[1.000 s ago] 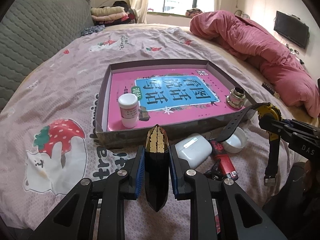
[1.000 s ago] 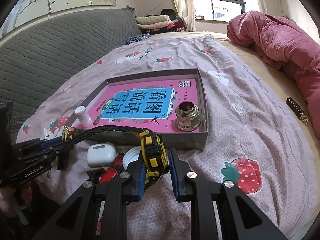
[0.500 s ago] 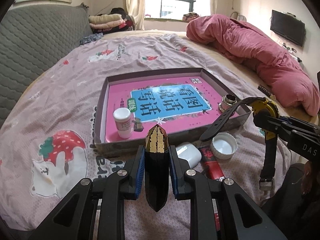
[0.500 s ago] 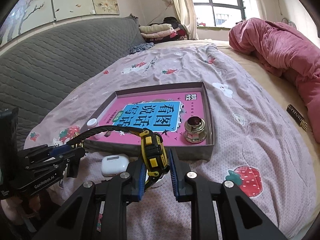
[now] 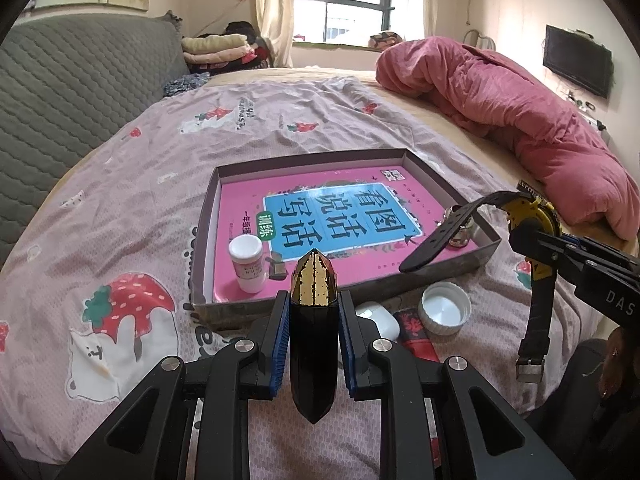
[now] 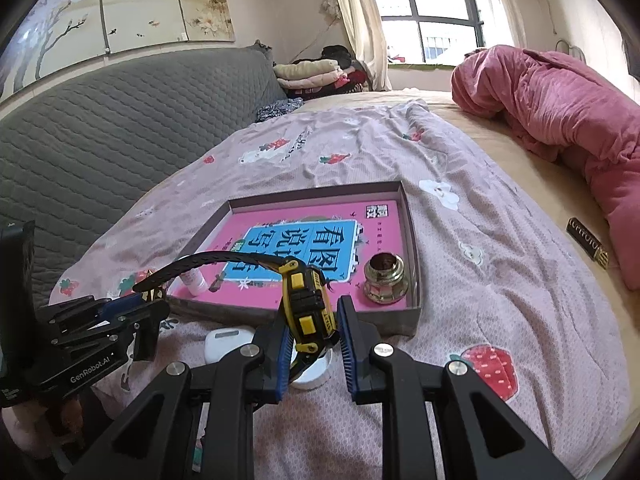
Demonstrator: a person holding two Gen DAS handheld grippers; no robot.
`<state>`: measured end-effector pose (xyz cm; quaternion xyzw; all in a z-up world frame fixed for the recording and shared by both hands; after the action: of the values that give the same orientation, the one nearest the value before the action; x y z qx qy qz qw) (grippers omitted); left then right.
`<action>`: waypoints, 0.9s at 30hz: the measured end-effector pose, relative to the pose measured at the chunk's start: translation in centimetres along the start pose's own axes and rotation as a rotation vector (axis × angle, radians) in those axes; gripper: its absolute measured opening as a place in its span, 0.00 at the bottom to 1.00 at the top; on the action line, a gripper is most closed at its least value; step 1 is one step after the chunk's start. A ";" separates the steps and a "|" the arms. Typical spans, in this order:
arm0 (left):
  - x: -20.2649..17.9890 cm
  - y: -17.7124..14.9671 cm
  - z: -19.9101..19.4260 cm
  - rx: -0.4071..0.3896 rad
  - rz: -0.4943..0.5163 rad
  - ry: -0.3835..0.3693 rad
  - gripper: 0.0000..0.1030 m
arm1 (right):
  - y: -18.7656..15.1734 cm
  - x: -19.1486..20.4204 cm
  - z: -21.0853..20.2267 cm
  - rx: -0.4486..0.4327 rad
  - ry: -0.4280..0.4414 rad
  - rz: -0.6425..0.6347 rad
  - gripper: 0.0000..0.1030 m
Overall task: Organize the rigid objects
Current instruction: 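Lift the black marker with the left gripper while the right carries the yellow tape measure over the box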
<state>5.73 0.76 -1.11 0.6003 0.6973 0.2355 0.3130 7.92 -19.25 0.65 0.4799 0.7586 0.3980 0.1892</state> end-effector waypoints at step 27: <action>-1.7 4.0 2.5 0.007 -0.066 0.042 0.22 | 5.0 -0.9 3.9 -0.059 -0.013 0.138 0.21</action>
<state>10.45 -0.33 0.26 0.5729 0.7240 0.2351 0.3039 13.79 -17.31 2.11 0.5279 0.7103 0.4293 0.1803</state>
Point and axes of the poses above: each gripper's, at about its wrist camera, not at the fingertips, and z roughly the way its jaws point, x to its left, y to its top, the point moved 2 cm from there along z, roughly the way its jaws point, and after that the axes turned 9 degrees about -z, right-handed, at the moved point
